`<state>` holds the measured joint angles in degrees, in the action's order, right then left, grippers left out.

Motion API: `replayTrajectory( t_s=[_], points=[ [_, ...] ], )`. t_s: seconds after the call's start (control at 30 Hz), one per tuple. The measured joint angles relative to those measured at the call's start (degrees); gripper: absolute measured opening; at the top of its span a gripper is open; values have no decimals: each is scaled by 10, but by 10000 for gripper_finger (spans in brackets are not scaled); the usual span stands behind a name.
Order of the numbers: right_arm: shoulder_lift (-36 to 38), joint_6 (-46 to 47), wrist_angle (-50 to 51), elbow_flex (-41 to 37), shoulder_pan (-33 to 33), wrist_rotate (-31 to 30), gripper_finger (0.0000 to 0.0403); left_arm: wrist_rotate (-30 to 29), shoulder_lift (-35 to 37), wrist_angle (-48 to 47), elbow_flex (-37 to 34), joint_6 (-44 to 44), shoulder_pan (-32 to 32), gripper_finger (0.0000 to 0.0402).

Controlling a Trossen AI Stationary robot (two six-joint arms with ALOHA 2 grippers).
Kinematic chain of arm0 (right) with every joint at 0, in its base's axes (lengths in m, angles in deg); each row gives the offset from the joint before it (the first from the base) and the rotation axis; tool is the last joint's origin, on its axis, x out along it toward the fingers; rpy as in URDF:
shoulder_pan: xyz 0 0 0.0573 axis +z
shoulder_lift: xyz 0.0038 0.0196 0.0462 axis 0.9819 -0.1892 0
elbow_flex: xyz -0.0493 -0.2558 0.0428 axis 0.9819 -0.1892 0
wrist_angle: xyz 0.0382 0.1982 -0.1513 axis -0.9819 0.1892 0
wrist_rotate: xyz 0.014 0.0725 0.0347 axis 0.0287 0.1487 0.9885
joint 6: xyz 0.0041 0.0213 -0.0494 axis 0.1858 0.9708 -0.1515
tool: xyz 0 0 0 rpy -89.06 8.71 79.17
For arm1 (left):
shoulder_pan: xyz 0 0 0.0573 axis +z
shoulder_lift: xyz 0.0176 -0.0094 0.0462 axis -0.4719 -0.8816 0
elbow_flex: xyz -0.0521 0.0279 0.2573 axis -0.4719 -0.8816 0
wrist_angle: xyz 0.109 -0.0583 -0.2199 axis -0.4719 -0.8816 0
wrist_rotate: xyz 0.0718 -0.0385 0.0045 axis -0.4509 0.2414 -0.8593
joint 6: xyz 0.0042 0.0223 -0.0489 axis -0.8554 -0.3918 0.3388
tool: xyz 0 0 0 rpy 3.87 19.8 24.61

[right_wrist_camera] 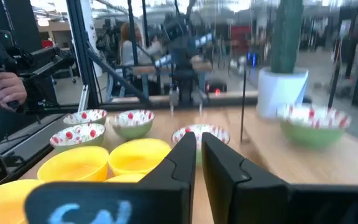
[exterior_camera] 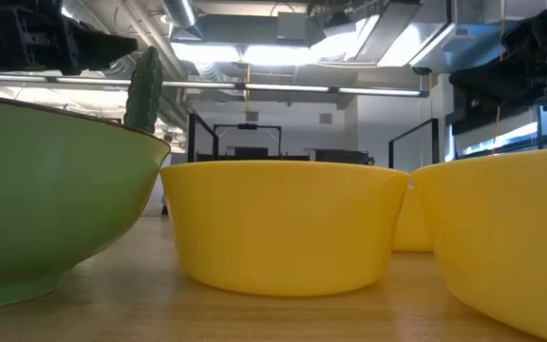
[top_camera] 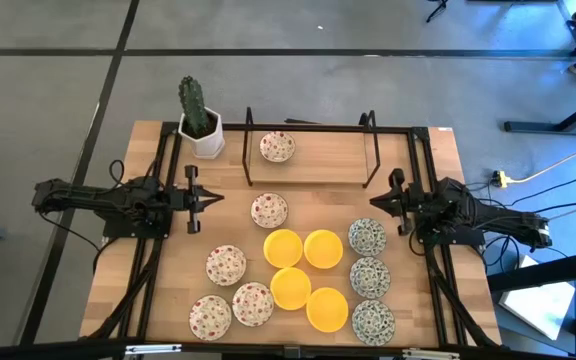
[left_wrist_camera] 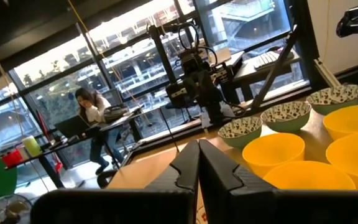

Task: Pick & Place Mini bowls
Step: Put the white blue patterned bowl on the shelf

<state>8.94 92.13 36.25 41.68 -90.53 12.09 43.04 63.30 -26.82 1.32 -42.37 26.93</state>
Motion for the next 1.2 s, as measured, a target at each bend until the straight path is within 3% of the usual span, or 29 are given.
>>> replayTrajectory(
  t_s=[0.13, 0.27, 0.5, 0.67, 0.77, 0.9, 1.2],
  points=[
    [-10, -3, -19, 55, 0, 12, 19, 0, 0, 1, 0, 0, 0, 8],
    [-63, -13, 68, 165, 0, 5, 6, 0, 0, 1, 0, 0, 0, 5],
    [-248, 9, 242, 374, 0, -7, 5, 0, 0, 1, 0, 4, 0, 4],
    [-404, 15, 475, 529, 0, -55, 18, 0, 0, 1, 0, 4, 0, 8],
    [-480, 49, 609, 597, 1, -64, 37, 0, 0, 1, 0, 4, 0, 6],
    [-553, 94, 711, 641, 1, -60, 78, 0, 0, 1, 0, 5, 0, 2],
    [-601, 239, 810, 647, 18, -77, 196, 0, 0, -1, 0, 5, 0, 8]
  ],
)
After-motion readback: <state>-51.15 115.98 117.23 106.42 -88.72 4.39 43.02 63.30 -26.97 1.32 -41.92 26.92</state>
